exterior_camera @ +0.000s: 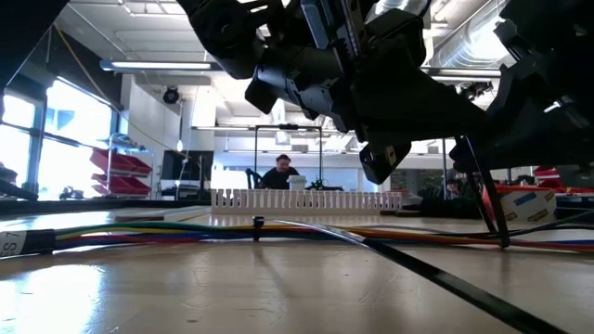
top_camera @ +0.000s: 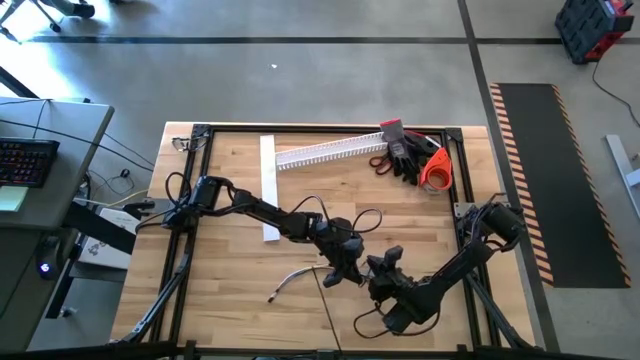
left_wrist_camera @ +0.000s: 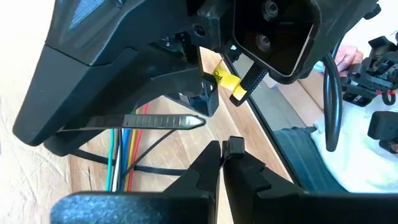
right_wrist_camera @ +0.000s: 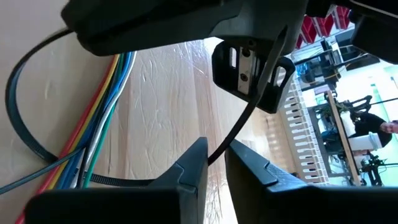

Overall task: Ziptie cables
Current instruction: Wrap the cable wires with the black zip tie

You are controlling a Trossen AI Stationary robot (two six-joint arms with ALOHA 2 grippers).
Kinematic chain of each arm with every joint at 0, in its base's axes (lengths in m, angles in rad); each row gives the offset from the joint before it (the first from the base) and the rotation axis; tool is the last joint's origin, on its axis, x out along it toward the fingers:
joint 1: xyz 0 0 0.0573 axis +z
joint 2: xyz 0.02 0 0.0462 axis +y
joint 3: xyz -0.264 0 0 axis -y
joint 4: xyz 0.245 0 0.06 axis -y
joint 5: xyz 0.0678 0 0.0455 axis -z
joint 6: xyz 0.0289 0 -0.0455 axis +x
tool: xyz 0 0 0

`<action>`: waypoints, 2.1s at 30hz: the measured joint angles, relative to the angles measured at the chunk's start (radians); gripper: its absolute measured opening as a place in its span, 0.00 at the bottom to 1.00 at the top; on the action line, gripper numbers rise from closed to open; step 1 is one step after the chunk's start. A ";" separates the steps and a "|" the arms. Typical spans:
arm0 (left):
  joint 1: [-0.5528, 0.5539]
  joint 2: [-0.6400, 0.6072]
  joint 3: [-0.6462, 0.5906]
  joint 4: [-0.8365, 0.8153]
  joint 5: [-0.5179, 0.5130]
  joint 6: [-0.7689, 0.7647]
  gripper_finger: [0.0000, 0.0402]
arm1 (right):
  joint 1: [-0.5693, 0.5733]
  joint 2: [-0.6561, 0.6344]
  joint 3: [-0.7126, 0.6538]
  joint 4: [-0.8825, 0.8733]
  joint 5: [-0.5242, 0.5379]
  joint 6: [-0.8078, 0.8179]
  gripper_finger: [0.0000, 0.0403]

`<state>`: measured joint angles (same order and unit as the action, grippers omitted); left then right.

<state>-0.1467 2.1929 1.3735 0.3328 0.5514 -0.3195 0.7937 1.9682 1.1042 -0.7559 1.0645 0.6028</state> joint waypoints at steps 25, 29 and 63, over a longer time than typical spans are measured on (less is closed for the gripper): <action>-0.003 0.000 0.000 -0.017 0.005 0.009 0.00 | -0.002 0.000 0.000 0.007 0.041 -0.084 0.00; -0.003 0.000 0.000 -0.016 0.004 0.009 0.00 | -0.002 0.000 0.000 0.046 0.041 -0.121 0.00; 0.007 0.000 0.000 -0.014 0.027 0.007 0.00 | 0.027 0.001 0.092 0.170 0.102 -0.492 0.00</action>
<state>-0.1397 2.1929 1.3735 0.3189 0.5788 -0.3120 0.8209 1.9690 1.1961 -0.5863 1.1668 0.1103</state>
